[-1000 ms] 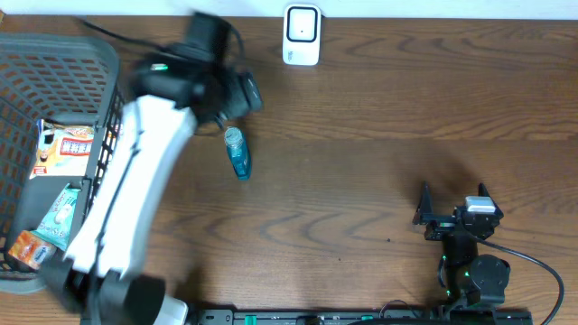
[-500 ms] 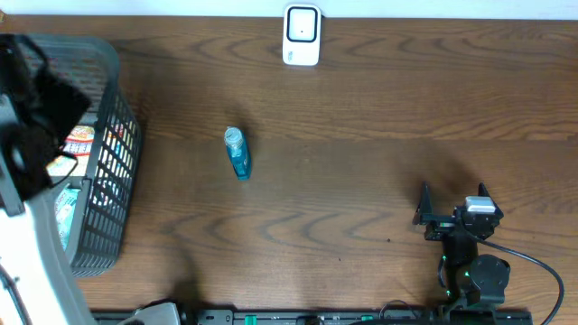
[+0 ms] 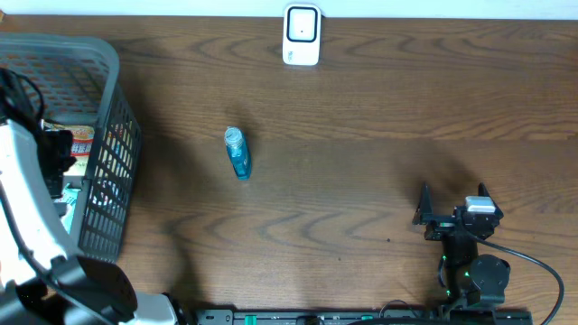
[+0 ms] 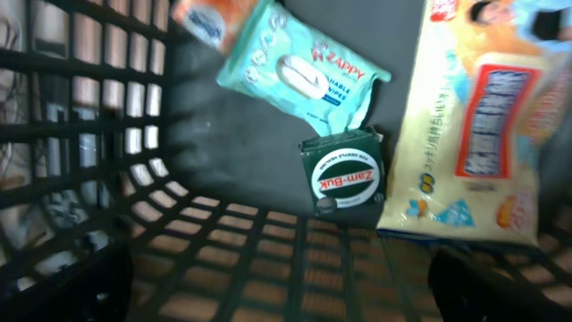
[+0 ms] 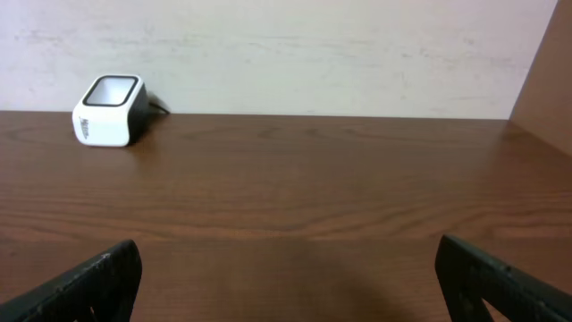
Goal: Scan the item barcode
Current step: 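Reach the left gripper back into the basket toward the green tin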
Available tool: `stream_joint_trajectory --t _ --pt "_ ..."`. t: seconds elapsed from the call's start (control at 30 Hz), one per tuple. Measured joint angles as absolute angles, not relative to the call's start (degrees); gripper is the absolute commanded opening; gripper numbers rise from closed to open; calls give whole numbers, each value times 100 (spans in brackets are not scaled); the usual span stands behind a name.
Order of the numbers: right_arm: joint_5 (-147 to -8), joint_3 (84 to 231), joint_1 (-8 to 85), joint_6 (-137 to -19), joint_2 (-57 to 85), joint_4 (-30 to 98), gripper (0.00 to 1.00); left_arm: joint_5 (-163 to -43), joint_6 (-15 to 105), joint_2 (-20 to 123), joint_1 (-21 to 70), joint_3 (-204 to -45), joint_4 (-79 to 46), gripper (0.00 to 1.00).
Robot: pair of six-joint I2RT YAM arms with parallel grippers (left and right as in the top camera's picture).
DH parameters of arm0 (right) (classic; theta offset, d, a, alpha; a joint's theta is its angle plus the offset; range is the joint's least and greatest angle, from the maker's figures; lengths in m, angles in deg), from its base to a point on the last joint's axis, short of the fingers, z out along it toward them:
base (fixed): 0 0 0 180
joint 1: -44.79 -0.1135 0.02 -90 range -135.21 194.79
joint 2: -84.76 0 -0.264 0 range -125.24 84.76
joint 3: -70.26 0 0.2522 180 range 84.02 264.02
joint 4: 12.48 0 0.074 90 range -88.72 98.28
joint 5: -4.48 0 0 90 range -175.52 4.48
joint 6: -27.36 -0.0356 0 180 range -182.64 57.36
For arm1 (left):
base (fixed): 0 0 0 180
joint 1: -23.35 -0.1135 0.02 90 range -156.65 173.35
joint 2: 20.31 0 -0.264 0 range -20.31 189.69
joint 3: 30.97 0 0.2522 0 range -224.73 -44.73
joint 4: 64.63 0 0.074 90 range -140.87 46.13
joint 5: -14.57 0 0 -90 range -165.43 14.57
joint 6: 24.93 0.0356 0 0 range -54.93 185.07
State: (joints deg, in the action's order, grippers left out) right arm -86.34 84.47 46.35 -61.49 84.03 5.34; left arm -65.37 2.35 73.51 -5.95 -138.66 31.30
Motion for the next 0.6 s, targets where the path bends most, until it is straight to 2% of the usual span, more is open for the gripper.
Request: stream_joint_trajectory --t 0.37,0.6 --pt "-8636 8447 4635 -6149 8403 531 99 -6712 -908 7646 -612 -12360 1812 98" --pt "-8636 8447 4637 -6149 8403 534 99 -6736 -1164 7646 -612 -11643 789 98"
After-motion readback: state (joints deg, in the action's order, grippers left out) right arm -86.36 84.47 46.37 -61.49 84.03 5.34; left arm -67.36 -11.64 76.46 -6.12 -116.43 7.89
